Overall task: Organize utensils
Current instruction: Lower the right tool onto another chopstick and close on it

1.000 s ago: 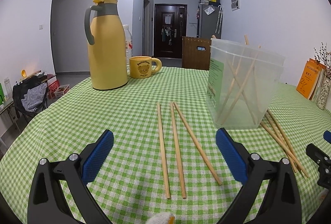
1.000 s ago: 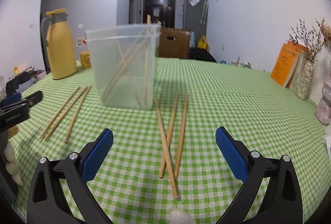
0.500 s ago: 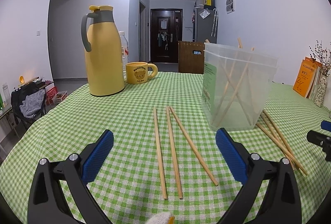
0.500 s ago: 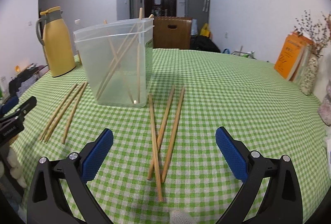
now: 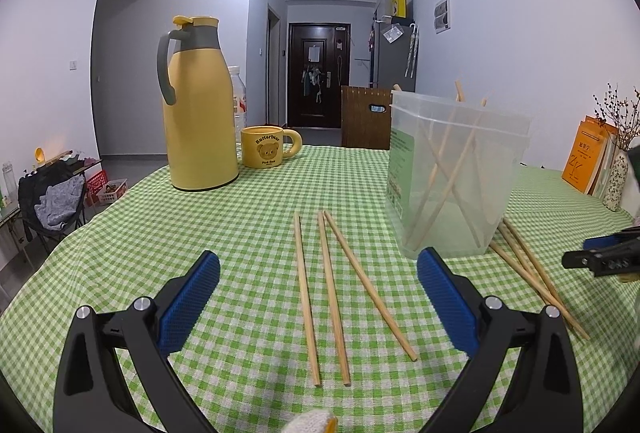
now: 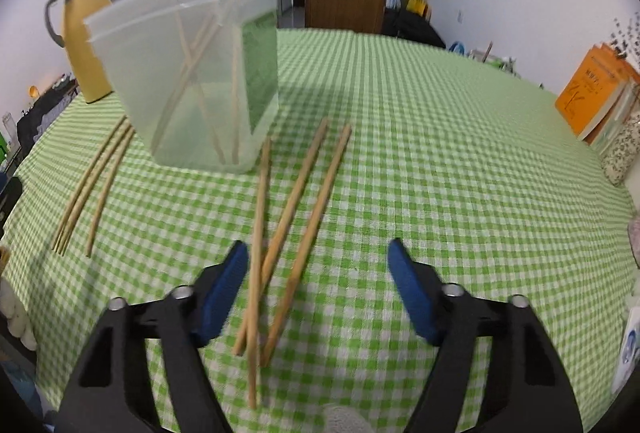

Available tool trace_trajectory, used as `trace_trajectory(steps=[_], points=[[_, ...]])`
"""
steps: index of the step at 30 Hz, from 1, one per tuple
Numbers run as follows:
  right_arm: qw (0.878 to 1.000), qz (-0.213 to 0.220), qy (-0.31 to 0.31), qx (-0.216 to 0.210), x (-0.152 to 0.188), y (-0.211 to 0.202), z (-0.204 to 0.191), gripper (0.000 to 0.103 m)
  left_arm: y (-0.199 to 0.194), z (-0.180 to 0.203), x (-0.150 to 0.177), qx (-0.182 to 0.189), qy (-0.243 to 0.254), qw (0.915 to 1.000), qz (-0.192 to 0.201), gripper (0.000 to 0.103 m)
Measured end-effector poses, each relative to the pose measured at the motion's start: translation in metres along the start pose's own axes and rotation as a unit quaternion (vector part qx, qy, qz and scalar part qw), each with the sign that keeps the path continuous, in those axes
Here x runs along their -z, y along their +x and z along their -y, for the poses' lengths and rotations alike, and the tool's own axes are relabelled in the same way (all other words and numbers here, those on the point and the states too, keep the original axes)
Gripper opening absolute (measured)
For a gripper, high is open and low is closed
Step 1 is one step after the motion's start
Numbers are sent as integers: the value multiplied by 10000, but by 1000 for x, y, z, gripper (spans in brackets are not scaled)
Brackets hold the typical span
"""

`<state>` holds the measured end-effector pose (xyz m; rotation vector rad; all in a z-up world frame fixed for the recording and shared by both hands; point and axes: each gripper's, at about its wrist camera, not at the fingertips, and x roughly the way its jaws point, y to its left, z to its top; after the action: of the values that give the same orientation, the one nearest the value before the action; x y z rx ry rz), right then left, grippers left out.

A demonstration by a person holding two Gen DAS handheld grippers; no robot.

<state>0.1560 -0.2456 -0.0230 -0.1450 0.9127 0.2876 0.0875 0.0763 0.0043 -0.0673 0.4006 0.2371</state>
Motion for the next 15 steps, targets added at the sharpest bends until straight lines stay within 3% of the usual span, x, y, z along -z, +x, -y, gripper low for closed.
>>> trace_trajectory(steps=[7, 15], points=[[9968, -593, 277, -450, -18, 31, 10, 26, 0, 0, 0, 6, -14, 10000, -8, 96], [9923, -1014, 521, -475, -30, 56, 12, 13, 0, 0, 0, 25, -56, 10000, -13, 96]])
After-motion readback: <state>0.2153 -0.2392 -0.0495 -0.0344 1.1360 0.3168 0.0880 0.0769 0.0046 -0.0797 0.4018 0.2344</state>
